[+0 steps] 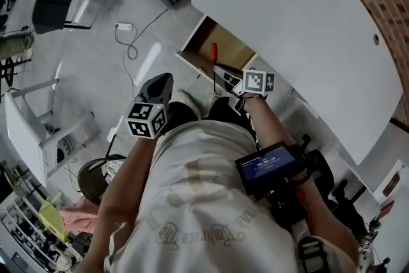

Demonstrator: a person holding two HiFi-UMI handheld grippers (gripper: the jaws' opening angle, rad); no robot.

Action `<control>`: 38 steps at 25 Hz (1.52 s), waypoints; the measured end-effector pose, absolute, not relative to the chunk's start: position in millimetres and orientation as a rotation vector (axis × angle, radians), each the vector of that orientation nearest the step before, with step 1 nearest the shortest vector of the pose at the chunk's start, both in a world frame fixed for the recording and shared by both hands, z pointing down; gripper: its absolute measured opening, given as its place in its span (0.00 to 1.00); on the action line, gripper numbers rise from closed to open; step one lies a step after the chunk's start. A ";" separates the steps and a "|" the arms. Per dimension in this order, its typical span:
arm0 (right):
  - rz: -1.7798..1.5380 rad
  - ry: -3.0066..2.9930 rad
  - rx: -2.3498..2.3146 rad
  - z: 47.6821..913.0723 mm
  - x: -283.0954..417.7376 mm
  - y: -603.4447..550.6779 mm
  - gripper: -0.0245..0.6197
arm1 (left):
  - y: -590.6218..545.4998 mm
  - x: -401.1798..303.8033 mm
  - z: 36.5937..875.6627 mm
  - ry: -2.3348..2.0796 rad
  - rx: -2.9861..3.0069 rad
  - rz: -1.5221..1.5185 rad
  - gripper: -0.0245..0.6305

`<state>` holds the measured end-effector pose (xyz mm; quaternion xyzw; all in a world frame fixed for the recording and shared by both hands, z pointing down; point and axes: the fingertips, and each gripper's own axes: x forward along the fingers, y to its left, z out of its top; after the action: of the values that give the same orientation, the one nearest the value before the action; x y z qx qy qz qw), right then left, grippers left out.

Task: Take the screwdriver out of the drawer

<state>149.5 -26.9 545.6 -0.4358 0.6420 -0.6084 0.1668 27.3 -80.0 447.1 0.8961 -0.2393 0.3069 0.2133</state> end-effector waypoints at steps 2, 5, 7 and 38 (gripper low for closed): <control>-1.717 1.831 -1.253 539.8 155.5 -22.8 0.13 | -79.8 31.0 440.6 -0.658 2.501 0.845 0.07; -1.692 1.833 -1.268 530.6 159.6 -19.8 0.13 | -81.8 32.7 435.0 -0.649 2.514 0.838 0.07; -1.667 1.828 -1.275 523.2 160.4 -20.5 0.13 | -83.9 32.5 432.6 -0.636 2.520 0.833 0.07; -1.166 1.714 -1.477 364.0 172.2 -14.9 0.13 | -103.4 59.3 375.3 -0.240 2.711 0.665 0.07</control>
<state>172.2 -14.9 364.0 -0.5546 0.6436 -0.4380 0.2938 59.3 -103.4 375.3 0.9537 -0.0843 0.2339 0.1691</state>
